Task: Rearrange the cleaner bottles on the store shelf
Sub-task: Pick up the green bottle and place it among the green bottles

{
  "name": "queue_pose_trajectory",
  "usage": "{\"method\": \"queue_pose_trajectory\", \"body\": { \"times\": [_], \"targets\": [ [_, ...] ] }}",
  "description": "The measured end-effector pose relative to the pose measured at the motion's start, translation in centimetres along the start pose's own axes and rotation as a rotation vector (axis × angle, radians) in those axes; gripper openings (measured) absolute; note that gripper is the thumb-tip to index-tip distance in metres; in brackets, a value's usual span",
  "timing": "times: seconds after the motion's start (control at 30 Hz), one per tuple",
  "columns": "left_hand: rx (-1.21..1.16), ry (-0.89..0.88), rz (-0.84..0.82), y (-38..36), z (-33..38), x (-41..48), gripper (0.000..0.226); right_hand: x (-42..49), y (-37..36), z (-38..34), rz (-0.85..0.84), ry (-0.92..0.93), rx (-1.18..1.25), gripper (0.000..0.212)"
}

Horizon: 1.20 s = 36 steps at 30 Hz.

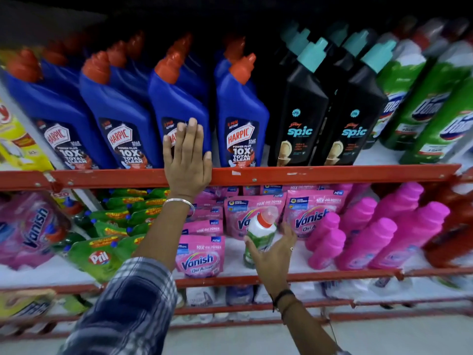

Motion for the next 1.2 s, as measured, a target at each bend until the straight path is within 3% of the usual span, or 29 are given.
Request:
{"method": "queue_pose_trajectory", "body": {
  "times": [0.17,0.3,0.6,1.07,1.2],
  "targets": [
    [-0.01,0.005,-0.014,0.1,0.0,0.1,0.065,-0.4,-1.8,2.1,-0.043,-0.093,0.036,0.091],
    [-0.018,0.004,-0.022,0.0,0.0,0.2,0.065,-0.1,-2.3,2.8,-0.047,-0.128,0.058,0.07],
    [-0.008,0.003,-0.021,0.1,-0.1,0.2,0.065,2.3,2.7,-1.5,0.006,-0.066,0.118,0.068],
    [0.022,0.015,0.008,0.1,0.0,0.0,0.06,9.5,17.9,-10.3,0.409,0.267,0.129,0.07],
    [0.023,0.005,0.033,0.0,0.0,0.0,0.058,12.6,22.2,-12.3,0.568,0.36,0.032,0.079]
  ]
}}
Point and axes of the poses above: each hand's wrist, its own x-axis towards the middle knuckle, its own y-axis out of the back of the hand, z = x × y, the point moved 1 cm from there along x, towards the middle knuckle
